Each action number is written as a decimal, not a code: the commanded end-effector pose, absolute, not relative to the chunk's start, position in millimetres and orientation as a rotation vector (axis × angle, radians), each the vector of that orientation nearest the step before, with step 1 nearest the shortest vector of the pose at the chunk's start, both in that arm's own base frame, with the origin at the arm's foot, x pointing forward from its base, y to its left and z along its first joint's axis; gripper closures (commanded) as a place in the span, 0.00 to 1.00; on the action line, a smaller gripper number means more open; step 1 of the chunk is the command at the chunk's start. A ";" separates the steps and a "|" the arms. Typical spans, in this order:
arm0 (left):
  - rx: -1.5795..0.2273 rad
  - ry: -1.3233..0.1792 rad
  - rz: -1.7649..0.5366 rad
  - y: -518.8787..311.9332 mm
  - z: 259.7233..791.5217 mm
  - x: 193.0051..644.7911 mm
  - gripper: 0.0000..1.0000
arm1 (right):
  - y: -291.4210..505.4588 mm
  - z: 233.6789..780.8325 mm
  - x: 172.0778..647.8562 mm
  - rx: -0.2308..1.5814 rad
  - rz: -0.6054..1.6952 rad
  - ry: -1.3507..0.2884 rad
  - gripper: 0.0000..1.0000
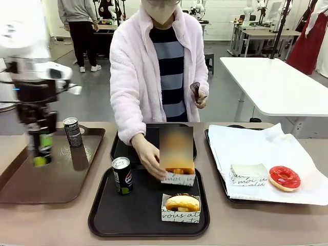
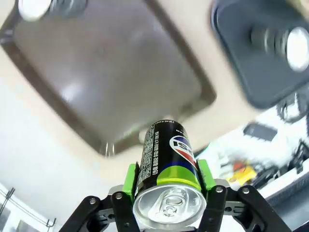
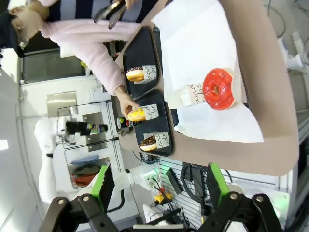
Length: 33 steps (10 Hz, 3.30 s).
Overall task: Set up donuts and drinks on trays.
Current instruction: Pick up one Pepsi coke from the Handle tray and place it on the Flat Tray without a Pepsi coke.
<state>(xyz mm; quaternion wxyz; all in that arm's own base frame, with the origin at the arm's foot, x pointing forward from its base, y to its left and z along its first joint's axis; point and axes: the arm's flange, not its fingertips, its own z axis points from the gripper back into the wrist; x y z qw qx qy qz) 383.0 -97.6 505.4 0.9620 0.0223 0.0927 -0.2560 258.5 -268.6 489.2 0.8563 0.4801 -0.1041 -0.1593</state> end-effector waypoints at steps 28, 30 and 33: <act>-0.009 -0.009 -0.530 -170.8 516.0 415.0 0.42 | -268.4 490.5 259.8 1.026 -0.332 -0.229 0.00; -0.007 -0.022 -0.558 -154.4 522.9 384.6 0.42 | -268.4 490.5 259.8 1.026 -0.332 -0.229 0.00; -0.005 -0.027 -0.552 -155.1 521.2 384.8 0.42 | -268.4 490.5 259.8 1.026 -0.332 -0.229 0.00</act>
